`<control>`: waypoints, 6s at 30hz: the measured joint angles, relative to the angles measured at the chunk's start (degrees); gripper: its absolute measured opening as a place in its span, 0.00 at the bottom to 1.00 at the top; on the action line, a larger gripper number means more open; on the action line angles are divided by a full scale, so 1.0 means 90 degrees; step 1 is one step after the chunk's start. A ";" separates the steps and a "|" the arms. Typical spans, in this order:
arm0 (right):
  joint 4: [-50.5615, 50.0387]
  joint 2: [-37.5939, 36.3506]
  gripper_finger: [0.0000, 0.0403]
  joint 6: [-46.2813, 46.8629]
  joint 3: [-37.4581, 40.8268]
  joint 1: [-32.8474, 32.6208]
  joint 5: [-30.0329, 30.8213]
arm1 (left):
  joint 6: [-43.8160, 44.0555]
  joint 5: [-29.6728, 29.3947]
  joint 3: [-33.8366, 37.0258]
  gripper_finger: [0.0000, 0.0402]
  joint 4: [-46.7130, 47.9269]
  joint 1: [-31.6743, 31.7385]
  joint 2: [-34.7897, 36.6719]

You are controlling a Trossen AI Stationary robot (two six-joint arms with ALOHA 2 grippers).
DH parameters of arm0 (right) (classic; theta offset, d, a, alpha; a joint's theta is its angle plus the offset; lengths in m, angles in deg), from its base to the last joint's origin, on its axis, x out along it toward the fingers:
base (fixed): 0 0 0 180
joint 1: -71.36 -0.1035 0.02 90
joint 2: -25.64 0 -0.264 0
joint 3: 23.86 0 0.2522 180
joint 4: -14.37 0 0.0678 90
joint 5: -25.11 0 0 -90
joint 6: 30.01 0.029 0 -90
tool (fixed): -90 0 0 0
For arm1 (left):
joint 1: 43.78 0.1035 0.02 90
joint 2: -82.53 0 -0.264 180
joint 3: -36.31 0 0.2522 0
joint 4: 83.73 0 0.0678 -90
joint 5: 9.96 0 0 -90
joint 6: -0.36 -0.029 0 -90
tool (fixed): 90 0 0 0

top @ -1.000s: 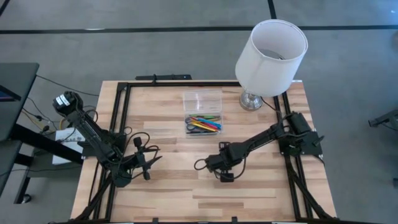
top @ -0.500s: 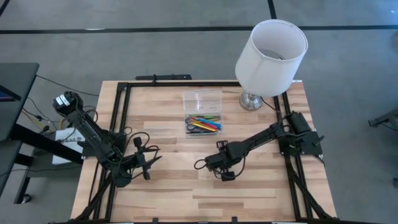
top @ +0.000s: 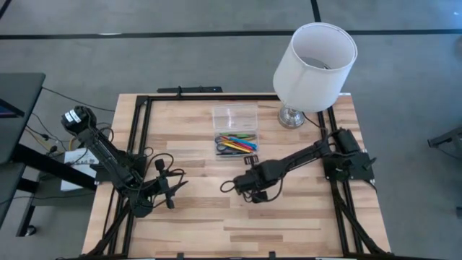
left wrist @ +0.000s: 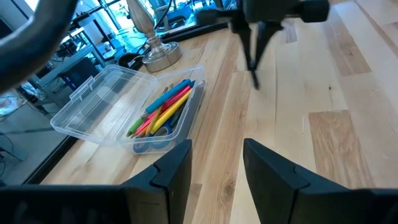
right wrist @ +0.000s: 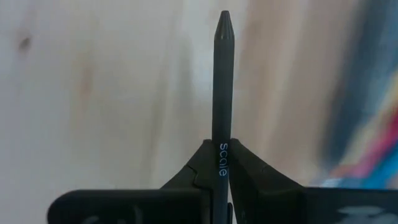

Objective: Pick & place school supplies into a supply box
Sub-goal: Put the black pen into the supply box, then move the supply box to the center of the table, then close the supply box

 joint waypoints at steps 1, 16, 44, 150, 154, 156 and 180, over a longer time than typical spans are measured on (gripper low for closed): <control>-0.0040 -0.0005 0.03 -0.0121 -0.0104 0.0037 0.0196 | 0.0000 0.0000 0.0000 0.35 0.0000 0.0000 0.0000; 0.0542 0.0042 0.05 -0.1698 -0.0518 0.1440 0.1499 | 0.0000 0.0000 0.0000 0.35 0.0035 0.0000 0.0000; 0.1768 0.0567 0.26 -0.1538 -0.0541 0.2100 0.0621 | 0.0068 0.0000 -0.0002 0.35 0.0124 0.0002 0.0000; -0.0177 0.0537 0.24 0.5567 -0.0340 -0.2594 0.2310 | 0.0201 0.1893 0.0886 0.35 -0.1112 0.3909 -0.0022; -0.0096 0.0537 0.24 0.6071 -0.0099 -0.2557 0.2308 | -0.0116 0.2189 0.0886 0.35 -0.1412 0.4102 -0.0022; -0.0102 0.0537 0.24 0.6410 0.0026 -0.2513 0.2320 | -0.0276 0.2327 0.0884 0.35 -0.1554 0.4209 -0.0022; -0.0058 0.0525 0.24 0.7919 0.0974 -0.2301 0.2479 | -0.2352 0.6201 0.0882 0.35 -0.2861 0.6276 -0.0024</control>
